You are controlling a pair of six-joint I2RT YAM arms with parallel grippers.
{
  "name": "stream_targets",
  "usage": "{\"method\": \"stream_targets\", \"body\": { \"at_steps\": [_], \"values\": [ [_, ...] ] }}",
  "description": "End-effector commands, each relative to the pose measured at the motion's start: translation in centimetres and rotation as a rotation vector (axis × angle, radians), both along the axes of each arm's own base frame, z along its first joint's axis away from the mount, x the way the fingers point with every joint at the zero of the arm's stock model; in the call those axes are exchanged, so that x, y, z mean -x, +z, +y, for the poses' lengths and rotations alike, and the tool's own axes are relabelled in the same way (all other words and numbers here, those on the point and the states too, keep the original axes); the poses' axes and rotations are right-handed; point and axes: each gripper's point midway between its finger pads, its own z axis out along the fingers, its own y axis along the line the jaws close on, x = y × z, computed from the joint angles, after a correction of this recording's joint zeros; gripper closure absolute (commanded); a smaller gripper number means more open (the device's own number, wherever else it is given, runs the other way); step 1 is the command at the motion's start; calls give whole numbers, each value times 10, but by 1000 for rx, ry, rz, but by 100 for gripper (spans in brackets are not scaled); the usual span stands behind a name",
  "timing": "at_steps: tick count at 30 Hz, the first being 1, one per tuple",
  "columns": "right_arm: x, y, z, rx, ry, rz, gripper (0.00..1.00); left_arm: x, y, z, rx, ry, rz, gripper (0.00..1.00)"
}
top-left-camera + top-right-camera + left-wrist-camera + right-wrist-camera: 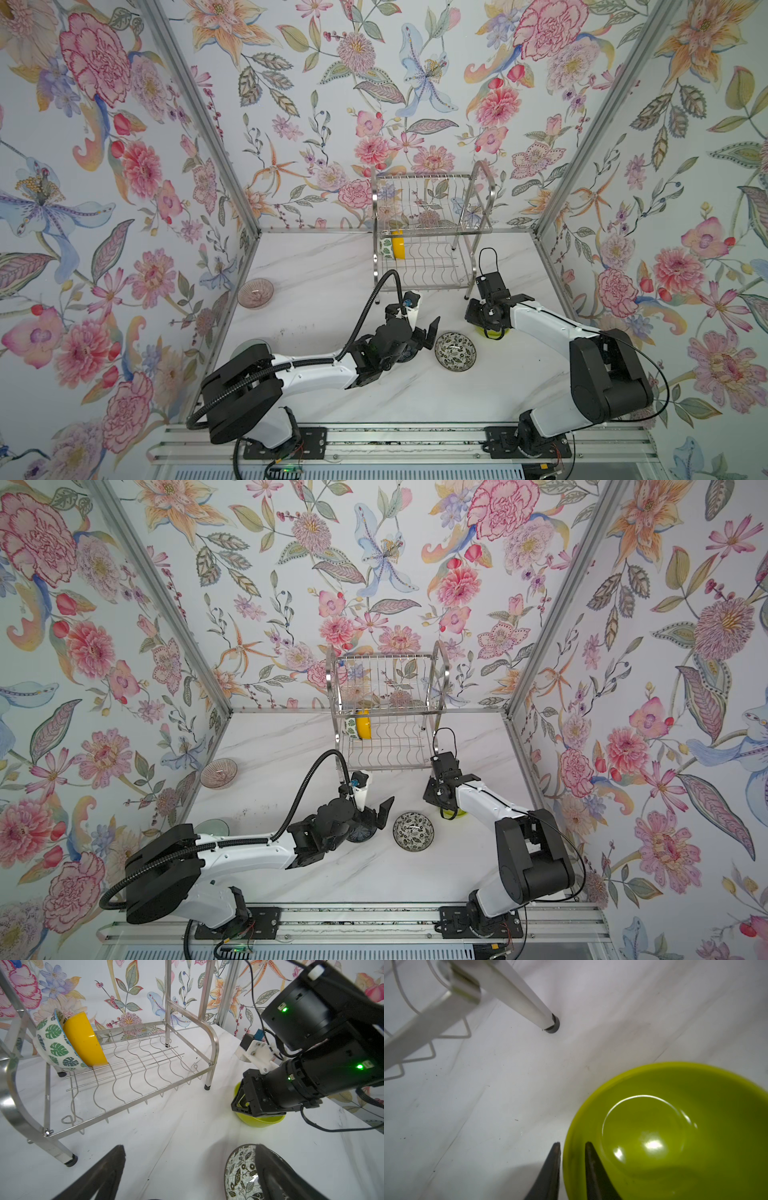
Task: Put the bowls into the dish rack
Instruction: 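Lower the right gripper onto the lime-green bowl rim while the left arm shifts, then grip the lime-green bowl rim with the right gripper and lift it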
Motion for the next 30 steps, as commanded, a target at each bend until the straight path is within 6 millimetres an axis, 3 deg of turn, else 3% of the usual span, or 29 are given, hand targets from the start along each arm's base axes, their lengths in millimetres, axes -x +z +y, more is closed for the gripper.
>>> {"method": "stream_targets", "body": {
  "at_steps": [1, 5, 10, 12, 14, 15, 16, 17, 21, 24, 28, 30],
  "values": [
    [-3, 5, 8, -17, 34, 4, 69, 6, -5, -8, 40, -47, 17, 1],
    [-5, 18, 9, -42, 30, -27, 66, 6, -2, -14, 47, -71, 10, 1],
    [-6, 58, 7, -83, 15, -129, 50, 8, 5, -22, 59, -102, -7, 1],
    [-4, 78, 1, -102, 1, -178, 39, 8, 9, -28, 62, -112, -20, 1],
    [0, 93, -13, -94, -34, -224, 20, 8, 16, -31, 67, -120, -40, 1],
    [3, 99, -22, -87, -59, -244, 9, 7, 6, -36, 42, -125, -31, 1],
    [7, 103, -31, -80, -84, -262, 2, 7, 7, -40, 43, -130, -35, 1],
    [9, 107, -43, -73, -121, -285, 1, 6, 7, -43, 42, -136, -36, 1],
    [24, 98, -84, -85, -247, -283, 2, 6, 10, -59, 53, -165, -35, 1],
    [33, 82, -101, -105, -296, -232, 1, 6, 8, -67, 59, -168, -19, 1],
    [36, 59, -104, -114, -310, -167, 1, 4, 0, -69, 76, -147, 21, 1],
    [32, 47, -98, -146, -299, -150, 9, 4, -4, -68, 86, -143, 34, 1]
  ]
}}
